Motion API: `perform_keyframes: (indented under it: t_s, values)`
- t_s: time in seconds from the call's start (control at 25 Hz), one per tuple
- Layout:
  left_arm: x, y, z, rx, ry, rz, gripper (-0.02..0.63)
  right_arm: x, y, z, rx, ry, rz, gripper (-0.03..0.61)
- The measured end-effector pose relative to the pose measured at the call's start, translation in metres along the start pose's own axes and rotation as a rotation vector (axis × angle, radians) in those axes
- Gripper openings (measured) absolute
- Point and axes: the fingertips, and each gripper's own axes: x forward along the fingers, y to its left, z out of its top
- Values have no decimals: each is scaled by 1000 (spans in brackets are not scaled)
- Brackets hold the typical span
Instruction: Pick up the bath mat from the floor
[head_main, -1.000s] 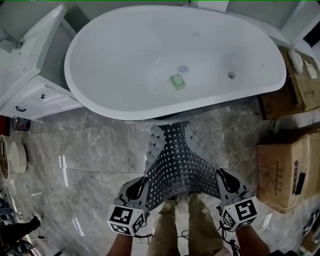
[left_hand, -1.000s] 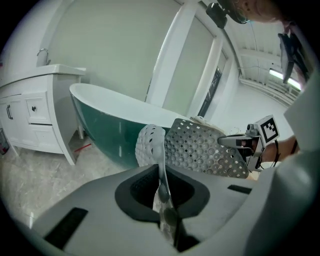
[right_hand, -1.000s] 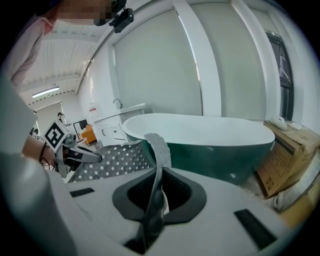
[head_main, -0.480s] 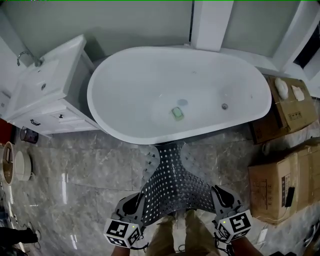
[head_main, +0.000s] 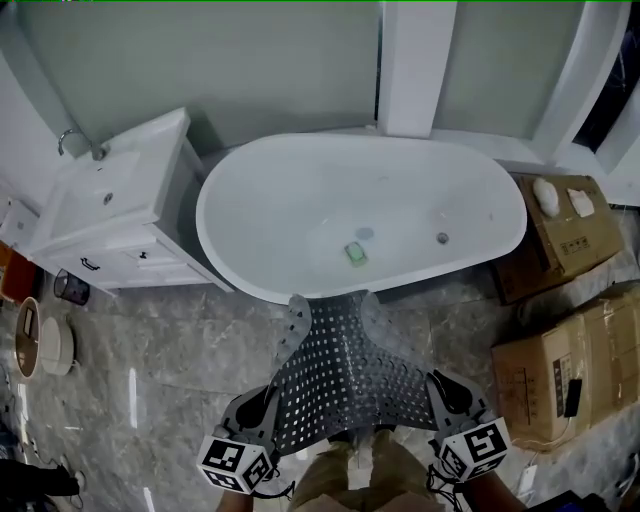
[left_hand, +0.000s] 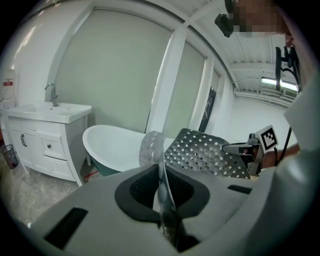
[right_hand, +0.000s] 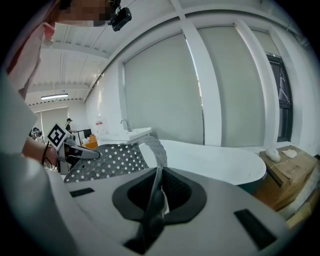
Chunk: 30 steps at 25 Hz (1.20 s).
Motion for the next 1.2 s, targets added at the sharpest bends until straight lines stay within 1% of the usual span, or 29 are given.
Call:
perform_keyframes:
  t_s: [0.2,0.36,0.52,0.8,1.2]
  values:
    - [-15,2,20,-4,-33,25,37,-14,-10,26,26,-43,-11,29]
    - [-26,1,34,7,-61,46,37,-25,-15,45,11,-66,-23,29]
    - [-32,9,51,12,-100,72,37,-29,-19,61,-6,-81,-38,29]
    - [-39,20,74,20,-144,103,37,-37,-31,73,-1,-110,-75,29]
    - [-49,27,96,17,-214,192,37,-44,-45,91,-32,-151,-103,29]
